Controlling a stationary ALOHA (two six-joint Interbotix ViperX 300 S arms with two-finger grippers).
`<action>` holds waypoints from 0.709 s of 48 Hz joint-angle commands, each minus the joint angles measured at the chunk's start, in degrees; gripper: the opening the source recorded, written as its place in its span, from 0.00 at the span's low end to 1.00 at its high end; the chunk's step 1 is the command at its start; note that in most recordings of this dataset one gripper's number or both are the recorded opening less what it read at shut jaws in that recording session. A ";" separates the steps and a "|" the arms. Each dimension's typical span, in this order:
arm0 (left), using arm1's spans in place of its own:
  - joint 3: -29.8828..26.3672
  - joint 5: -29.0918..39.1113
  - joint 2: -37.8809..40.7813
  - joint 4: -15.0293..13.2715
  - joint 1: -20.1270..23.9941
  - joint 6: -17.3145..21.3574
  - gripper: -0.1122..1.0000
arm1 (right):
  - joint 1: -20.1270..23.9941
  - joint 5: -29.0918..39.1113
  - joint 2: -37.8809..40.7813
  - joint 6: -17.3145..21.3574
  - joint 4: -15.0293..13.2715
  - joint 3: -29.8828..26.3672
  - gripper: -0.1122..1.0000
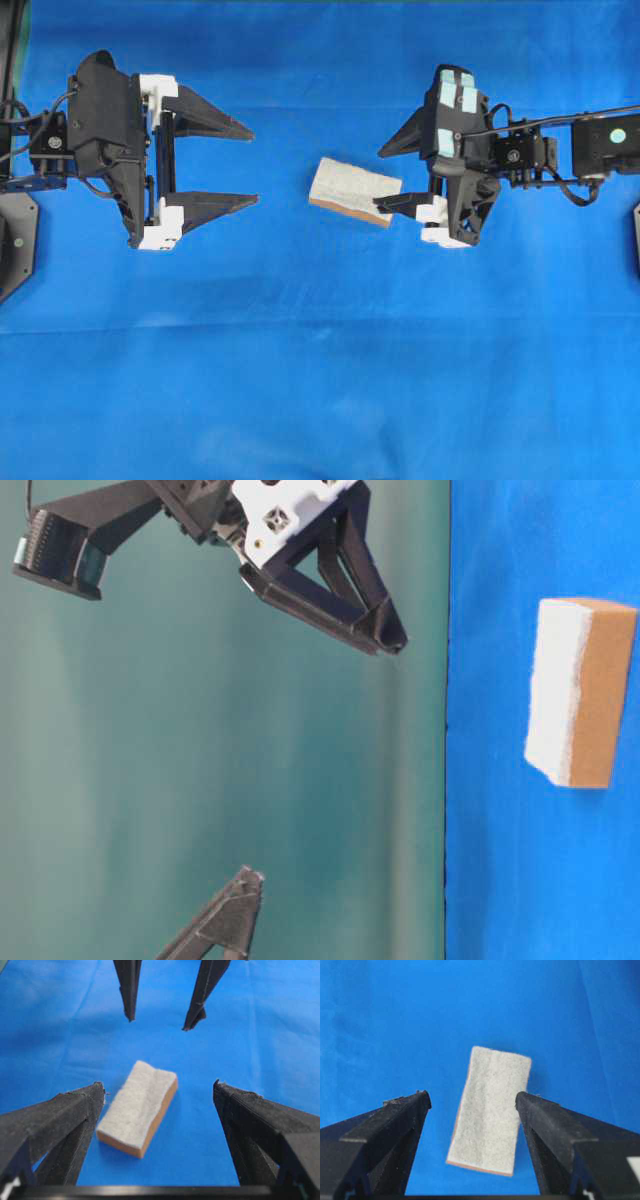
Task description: Hand over the sponge with the left arm and wipe it with the right arm.
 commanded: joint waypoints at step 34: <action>4.39 24.43 -29.88 -0.09 0.00 0.44 0.88 | 0.26 7.38 -36.30 0.44 0.00 13.10 0.74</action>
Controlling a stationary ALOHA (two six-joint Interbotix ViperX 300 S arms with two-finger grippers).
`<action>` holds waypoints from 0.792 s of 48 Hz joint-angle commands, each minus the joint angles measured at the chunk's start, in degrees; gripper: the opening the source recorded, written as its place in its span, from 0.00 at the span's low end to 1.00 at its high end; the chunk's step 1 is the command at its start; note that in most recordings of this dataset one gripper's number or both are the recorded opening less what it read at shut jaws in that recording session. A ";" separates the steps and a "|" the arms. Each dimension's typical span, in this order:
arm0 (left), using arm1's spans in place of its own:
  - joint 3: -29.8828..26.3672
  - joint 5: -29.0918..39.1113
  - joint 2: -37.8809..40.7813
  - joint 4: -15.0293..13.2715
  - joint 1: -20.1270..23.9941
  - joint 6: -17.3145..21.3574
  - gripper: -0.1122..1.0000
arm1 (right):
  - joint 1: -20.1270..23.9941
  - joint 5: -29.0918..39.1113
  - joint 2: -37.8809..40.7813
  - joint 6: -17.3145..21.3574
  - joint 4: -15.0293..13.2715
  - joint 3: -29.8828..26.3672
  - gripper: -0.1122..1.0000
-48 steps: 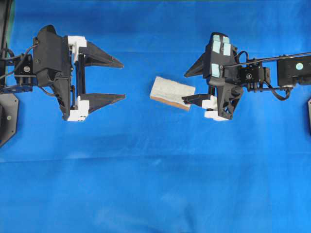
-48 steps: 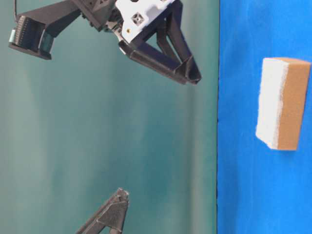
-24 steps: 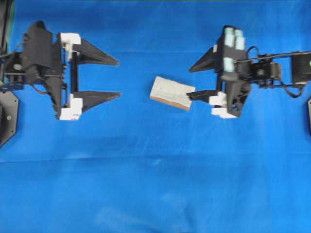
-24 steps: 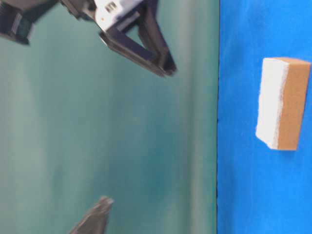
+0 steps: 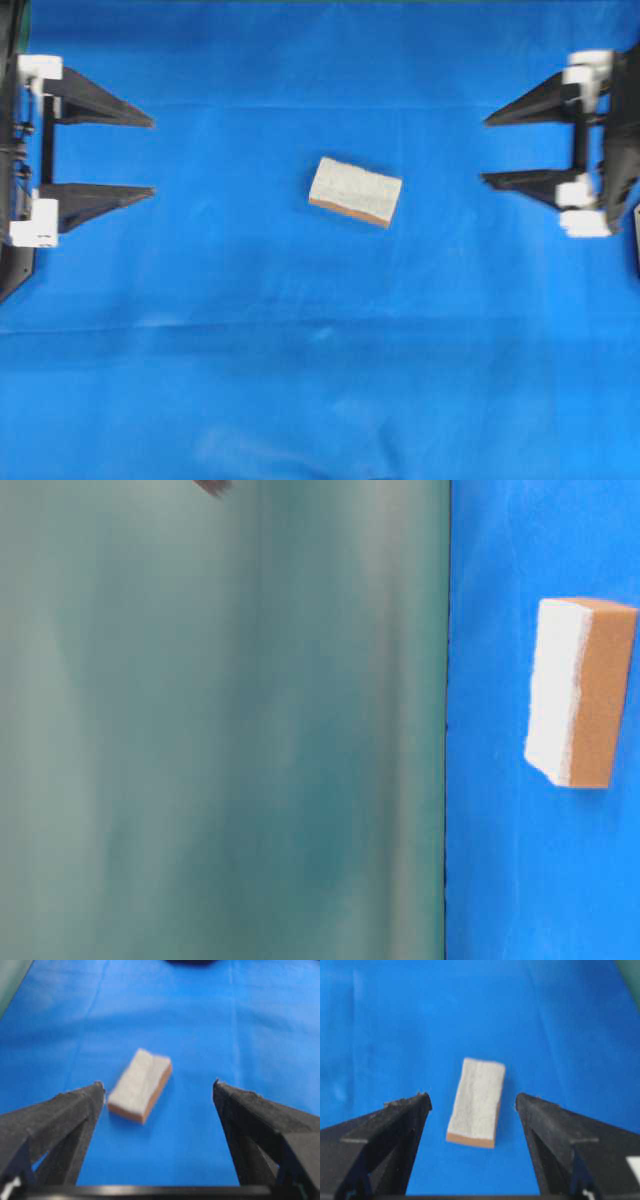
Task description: Hand over the sponge with the left arm and wipe it with the right arm.
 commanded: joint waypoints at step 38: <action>11.87 9.32 -23.64 -0.09 -0.09 -0.79 0.87 | 0.09 3.34 -24.87 0.53 1.58 16.44 0.72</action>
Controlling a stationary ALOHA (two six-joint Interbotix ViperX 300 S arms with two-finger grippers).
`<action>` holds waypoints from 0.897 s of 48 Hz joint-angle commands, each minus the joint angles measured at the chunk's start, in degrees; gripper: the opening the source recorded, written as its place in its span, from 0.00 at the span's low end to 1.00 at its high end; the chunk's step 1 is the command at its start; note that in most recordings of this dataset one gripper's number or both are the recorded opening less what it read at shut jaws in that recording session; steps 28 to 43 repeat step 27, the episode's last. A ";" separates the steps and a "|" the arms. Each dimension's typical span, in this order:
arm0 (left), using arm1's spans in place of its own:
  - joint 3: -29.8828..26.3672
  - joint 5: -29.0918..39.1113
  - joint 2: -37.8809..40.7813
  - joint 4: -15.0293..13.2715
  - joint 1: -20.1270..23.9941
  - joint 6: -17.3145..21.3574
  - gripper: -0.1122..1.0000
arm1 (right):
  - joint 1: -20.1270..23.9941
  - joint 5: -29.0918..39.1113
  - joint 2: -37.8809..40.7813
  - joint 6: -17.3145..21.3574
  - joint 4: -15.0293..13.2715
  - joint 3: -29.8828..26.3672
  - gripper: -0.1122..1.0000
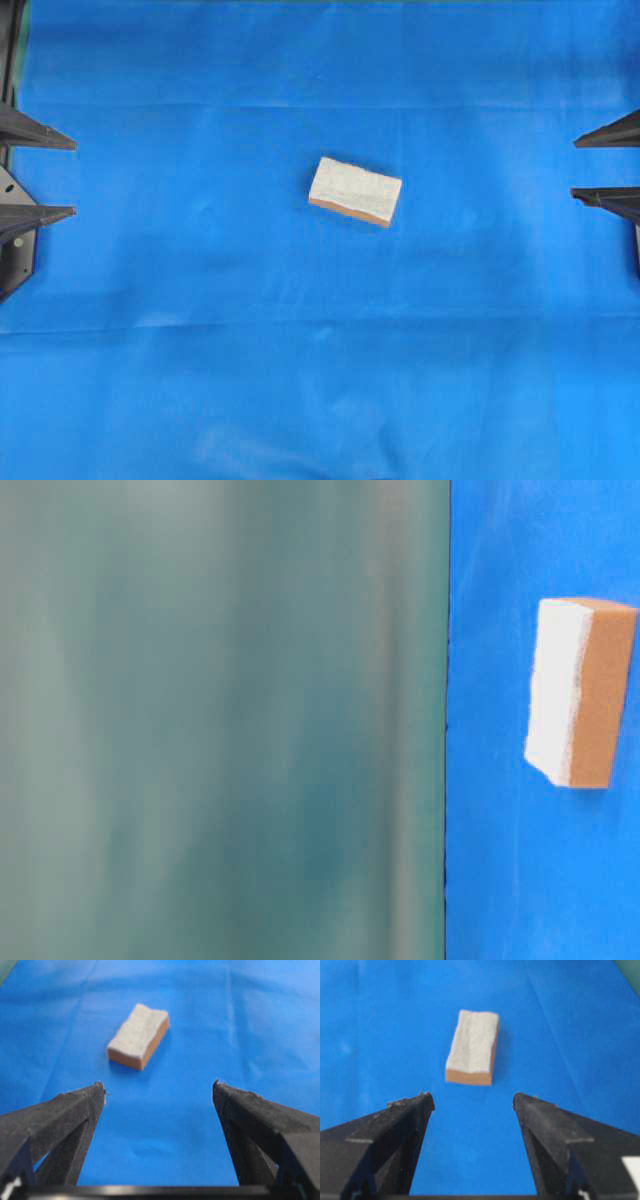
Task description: Hand over the sponge with the left arm and wipe it with the right arm.
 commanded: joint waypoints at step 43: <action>-0.26 -0.44 0.26 -0.18 0.09 -0.09 0.87 | 0.00 -0.79 0.18 0.09 0.09 -0.79 0.72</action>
